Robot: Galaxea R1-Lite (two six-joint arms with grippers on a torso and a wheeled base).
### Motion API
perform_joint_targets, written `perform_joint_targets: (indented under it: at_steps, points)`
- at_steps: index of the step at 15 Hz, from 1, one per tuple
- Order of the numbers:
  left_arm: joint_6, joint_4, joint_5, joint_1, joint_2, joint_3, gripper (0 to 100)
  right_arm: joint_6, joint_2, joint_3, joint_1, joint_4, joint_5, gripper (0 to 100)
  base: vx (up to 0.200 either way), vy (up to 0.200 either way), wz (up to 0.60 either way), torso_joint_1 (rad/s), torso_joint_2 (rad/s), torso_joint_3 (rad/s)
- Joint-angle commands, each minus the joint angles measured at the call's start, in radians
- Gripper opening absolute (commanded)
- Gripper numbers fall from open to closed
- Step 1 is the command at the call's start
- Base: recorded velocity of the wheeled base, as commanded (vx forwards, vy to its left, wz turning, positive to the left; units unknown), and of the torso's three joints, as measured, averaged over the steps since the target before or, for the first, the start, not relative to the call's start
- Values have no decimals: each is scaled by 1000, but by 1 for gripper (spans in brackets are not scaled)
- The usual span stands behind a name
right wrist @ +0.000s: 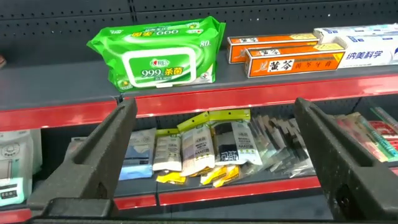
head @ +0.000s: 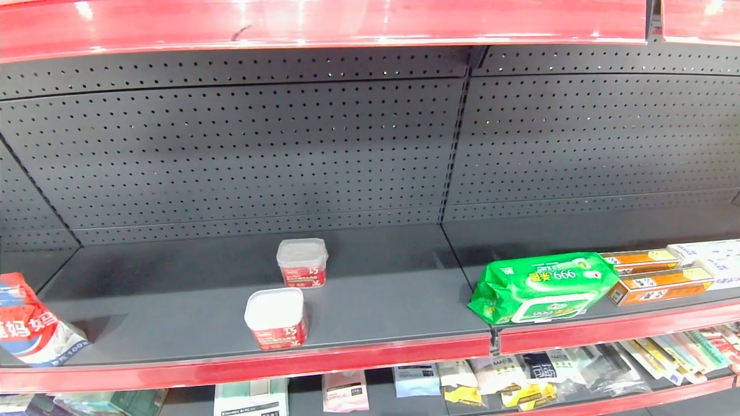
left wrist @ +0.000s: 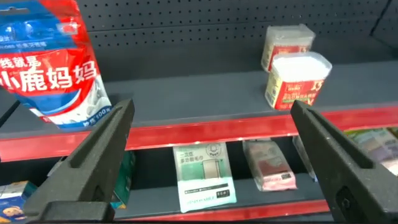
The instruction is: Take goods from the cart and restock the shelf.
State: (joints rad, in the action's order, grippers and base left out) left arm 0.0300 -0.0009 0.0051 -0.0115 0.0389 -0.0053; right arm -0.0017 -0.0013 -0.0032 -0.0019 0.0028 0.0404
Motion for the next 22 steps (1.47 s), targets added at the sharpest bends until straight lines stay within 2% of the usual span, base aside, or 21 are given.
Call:
perform_joint_targets:
  at_steps: [1,3,4,5,6,7,9,11,13,15,17,18,22]
  points:
    - [-18,4,36,2,233,-189,100,0,1,0,0,0,-1,100,0,0,0,0,0,0]
    - [-213,-10,99,4,647,-525,100,0,1,0,0,0,1,100,0,0,0,0,0,0]
    - [-186,-7,193,16,797,-582,100,0,1,0,0,0,-1,100,0,0,0,0,0,0]
    - [-148,-5,288,21,868,-576,100,0,1,0,0,0,-1,100,0,0,0,0,0,0]
    - [-136,-7,371,22,972,-552,100,0,1,0,0,0,-1,100,0,0,0,0,0,0]
    - [-147,-14,362,21,1036,-527,100,0,1,0,0,0,-1,100,0,0,0,0,0,0]
    - [-156,-13,294,19,1127,-518,100,0,1,0,0,0,1,100,0,0,0,0,0,0]
    - [-151,-11,256,18,1182,-518,100,0,1,0,0,0,-1,100,0,0,0,0,0,0]
    - [-150,-13,254,15,1256,-512,100,0,1,0,0,0,-1,100,0,0,0,0,0,0]
    - [-150,-19,254,-47,1306,-495,100,0,1,0,0,0,-1,100,0,0,0,0,0,0]
    - [-150,-82,256,-82,1368,-475,100,0,1,0,0,0,-1,100,0,0,0,0,0,0]
    - [-150,-160,256,-91,1431,-461,100,0,1,0,0,0,-1,100,0,0,0,0,0,0]
    - [-150,-191,254,-99,1524,-467,100,0,1,0,0,0,-1,100,0,0,0,0,0,0]
